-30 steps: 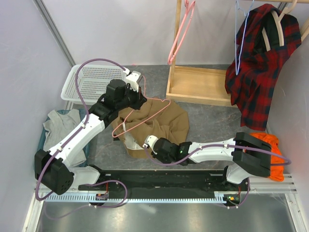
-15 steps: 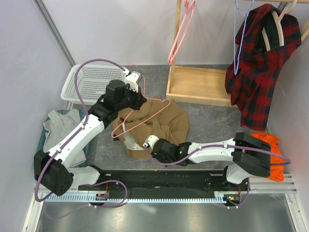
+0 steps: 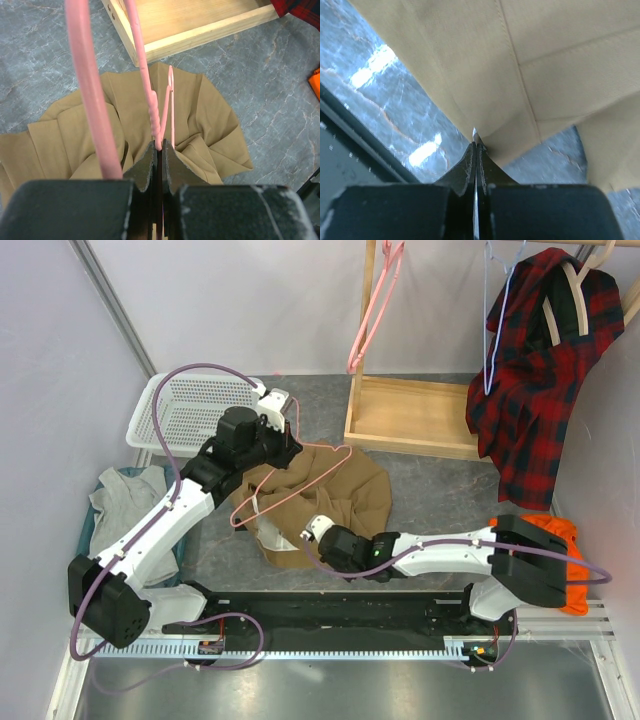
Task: Place the skirt on the hanger
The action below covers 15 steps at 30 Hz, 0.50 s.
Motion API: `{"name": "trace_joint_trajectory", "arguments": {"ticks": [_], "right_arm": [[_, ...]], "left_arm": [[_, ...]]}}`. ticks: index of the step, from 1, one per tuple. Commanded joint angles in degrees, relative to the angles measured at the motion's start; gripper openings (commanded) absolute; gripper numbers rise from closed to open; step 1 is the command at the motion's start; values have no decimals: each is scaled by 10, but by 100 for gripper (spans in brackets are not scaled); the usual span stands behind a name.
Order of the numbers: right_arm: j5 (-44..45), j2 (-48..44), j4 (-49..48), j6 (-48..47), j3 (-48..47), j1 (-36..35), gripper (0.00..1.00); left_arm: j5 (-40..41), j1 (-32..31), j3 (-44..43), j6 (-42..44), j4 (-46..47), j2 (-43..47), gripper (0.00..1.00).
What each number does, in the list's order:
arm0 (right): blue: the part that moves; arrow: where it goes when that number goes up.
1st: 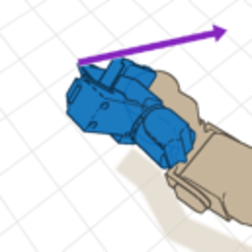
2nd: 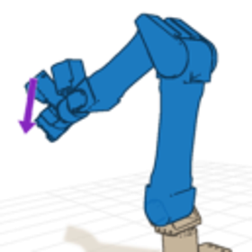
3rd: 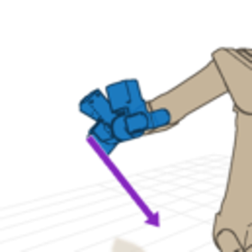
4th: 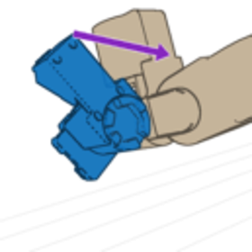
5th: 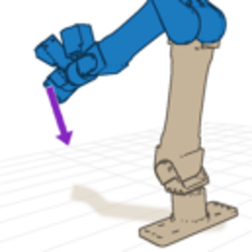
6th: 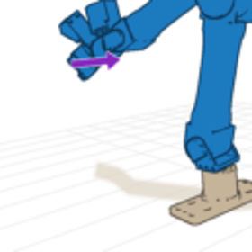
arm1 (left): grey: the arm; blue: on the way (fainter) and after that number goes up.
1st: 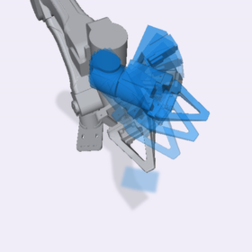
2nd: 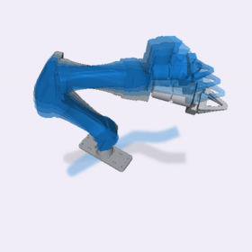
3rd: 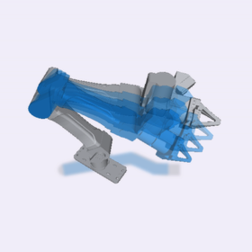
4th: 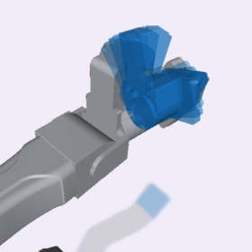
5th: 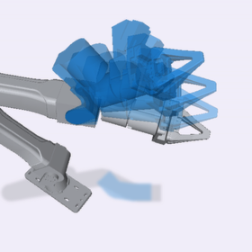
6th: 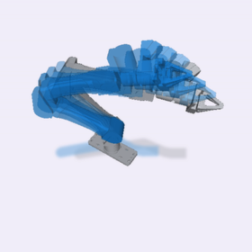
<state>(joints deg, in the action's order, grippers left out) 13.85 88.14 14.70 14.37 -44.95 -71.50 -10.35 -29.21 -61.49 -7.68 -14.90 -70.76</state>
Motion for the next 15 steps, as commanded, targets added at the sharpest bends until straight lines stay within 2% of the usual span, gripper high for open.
{"name": "trace_joint_trajectory", "arguments": {"ticks": [1, 6, 11, 15], "right_arm": [[0, -52, 33, 2, -29, -2, 0], [-8, -87, 41, 3, -42, 0, 0], [42, -112, 34, 22, -57, 3, 0], [3, -96, 44, 4, -80, 7, 0]], "left_arm": [[10, 2, -6, -16, 8, 13, 2], [10, 2, -4, -17, 8, 14, 2], [11, 2, 0, -23, 8, 19, 2], [9, 2, 0, -24, 8, 19, 2]]}}
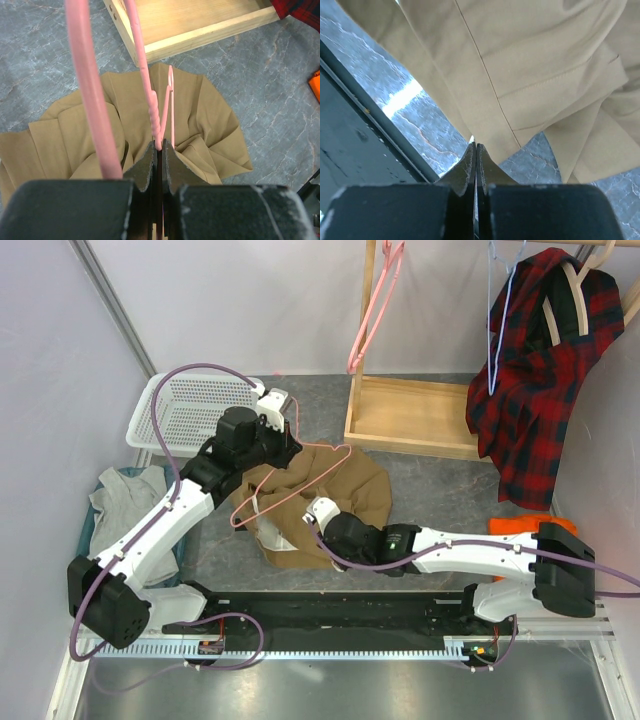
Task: Place the skirt on the hanger
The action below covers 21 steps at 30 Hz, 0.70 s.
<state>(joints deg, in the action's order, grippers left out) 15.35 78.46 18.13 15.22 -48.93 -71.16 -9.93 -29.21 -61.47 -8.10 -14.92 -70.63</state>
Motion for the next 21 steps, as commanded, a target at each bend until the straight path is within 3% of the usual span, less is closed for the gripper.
{"name": "trace_joint_trajectory", "arguments": {"ticks": [1, 5, 6, 21], "right_arm": [[-23, 8, 13, -5, -42, 4, 0], [-68, 53, 29, -1, -40, 4, 33], [-71, 59, 33, 2, -37, 3, 34], [-35, 124, 11, 68, -26, 6, 29]], "left_arm": [[4, 2, -1, -20, 9, 16, 2], [0, 2, 1, -24, 9, 13, 2], [1, 2, 3, -24, 9, 13, 2], [2, 2, 11, -24, 10, 14, 2]]}}
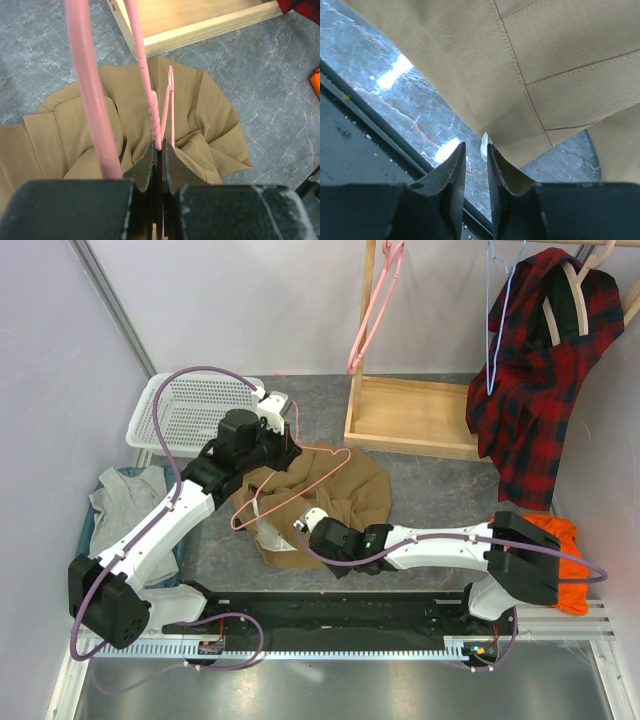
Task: Place the skirt on the hanger
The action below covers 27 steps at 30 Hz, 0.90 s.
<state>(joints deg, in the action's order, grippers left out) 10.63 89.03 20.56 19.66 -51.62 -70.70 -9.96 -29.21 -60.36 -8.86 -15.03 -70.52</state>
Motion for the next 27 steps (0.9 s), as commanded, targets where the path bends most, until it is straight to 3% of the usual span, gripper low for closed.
{"name": "trace_joint_trajectory", "arguments": {"ticks": [1, 20, 25, 27], "right_arm": [[12, 21, -14, 27, 2, 1, 29], [40, 57, -86, 64, 28, 13, 35], [37, 58, -85, 76, 38, 12, 33], [42, 53, -83, 82, 40, 13, 27]], "left_arm": [[2, 2, 0, -17, 11, 13, 2], [-3, 2, 0, -16, 11, 13, 2], [-2, 2, 1, -15, 11, 12, 2], [-2, 2, 1, -15, 11, 12, 2]]}}
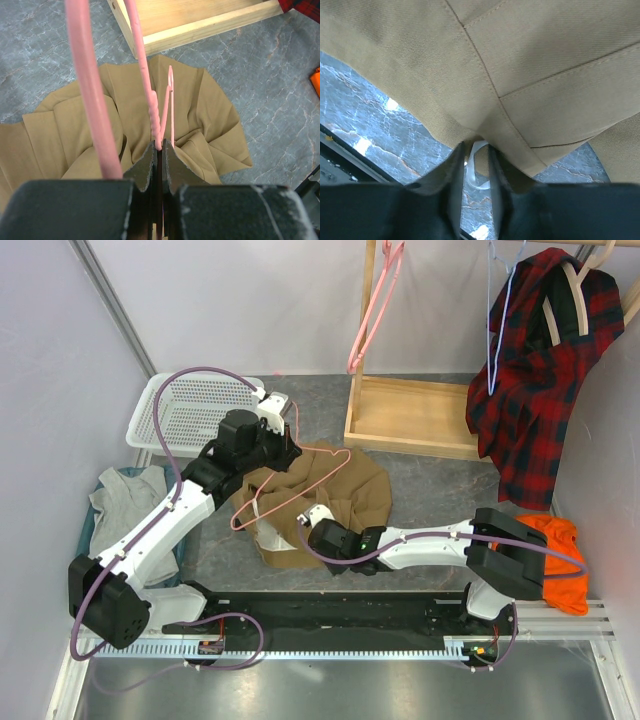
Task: Place the skirt on the hanger
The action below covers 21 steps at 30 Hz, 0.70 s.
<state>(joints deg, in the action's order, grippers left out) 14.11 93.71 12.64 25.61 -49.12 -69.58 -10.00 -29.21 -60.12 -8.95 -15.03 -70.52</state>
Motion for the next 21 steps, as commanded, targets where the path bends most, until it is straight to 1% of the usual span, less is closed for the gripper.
{"name": "trace_joint_trajectory", "arguments": {"ticks": [1, 2, 3, 4, 7, 9, 11, 14, 15, 17, 21], "right_arm": [[7, 5, 1, 23, 16, 1, 24], [8, 4, 4, 27, 16, 1, 21], [14, 1, 6, 30, 16, 1, 14], [17, -1, 13, 30, 17, 1, 10], [32, -15, 26, 34, 17, 1, 5], [36, -29, 34, 33, 14, 1, 4], [41, -40, 45, 30, 9, 1, 4], [39, -52, 52, 23, 6, 1, 10], [36, -54, 52, 21, 5, 1, 15], [32, -52, 52, 19, 4, 1, 20], [22, -37, 49, 19, 3, 1, 24]], "left_arm": [[-2, 2, -2, -14, 11, 11, 2], [-2, 2, -2, -14, 11, 10, 2], [-2, 2, -2, -14, 11, 10, 2], [-1, 2, -1, -14, 12, 10, 2], [0, 2, -1, -14, 11, 11, 2], [1, 2, -1, -15, 11, 10, 2], [1, 2, -1, -16, 11, 10, 2], [0, 2, -1, -17, 11, 9, 2], [0, 2, 0, -17, 11, 9, 2], [0, 2, 0, -17, 11, 8, 2], [-2, 2, 1, -18, 11, 8, 2]]}}
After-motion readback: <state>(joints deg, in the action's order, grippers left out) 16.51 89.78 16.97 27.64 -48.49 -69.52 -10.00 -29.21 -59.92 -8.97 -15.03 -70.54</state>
